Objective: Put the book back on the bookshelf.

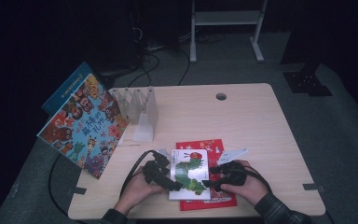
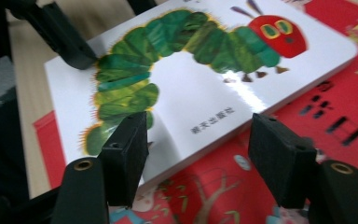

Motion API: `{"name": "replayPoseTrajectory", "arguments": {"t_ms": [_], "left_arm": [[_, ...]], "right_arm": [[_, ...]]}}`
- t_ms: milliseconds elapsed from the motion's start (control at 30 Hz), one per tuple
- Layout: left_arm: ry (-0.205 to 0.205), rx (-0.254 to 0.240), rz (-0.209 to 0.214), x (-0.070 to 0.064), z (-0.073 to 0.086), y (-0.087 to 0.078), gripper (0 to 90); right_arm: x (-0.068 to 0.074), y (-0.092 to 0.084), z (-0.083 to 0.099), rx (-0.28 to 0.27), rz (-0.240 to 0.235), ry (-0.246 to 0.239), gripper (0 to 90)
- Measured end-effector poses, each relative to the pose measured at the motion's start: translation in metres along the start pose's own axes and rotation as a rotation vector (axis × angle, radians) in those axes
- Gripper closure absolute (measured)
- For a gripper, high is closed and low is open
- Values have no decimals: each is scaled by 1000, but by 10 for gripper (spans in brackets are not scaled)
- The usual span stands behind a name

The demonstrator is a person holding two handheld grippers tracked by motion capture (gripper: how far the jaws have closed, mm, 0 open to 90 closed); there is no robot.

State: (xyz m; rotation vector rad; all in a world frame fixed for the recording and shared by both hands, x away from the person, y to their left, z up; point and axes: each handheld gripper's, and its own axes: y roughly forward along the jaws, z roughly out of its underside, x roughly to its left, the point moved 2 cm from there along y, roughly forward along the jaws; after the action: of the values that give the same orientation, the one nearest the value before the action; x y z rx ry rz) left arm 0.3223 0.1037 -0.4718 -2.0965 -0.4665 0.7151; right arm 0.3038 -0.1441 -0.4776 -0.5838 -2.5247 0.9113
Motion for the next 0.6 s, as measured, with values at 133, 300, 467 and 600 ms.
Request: {"name": "replayPoseTrajectory", "arguments": {"t_ms": [133,300,467,600], "left_arm": [[4,6,-6,-1,-1,1,87],[-12,9,6,1,-4,1,87],[-31,-16,-14,9,-10,3,83],[-62,-47,2,19,-13,1,84]], "right_arm": [[3,2,0,5,-5,8,354],[5,3,0,10,-1,7,321],[10,4,-2,34,-15,-7,331],[18,8,-4,47,-39,-47,376]]}}
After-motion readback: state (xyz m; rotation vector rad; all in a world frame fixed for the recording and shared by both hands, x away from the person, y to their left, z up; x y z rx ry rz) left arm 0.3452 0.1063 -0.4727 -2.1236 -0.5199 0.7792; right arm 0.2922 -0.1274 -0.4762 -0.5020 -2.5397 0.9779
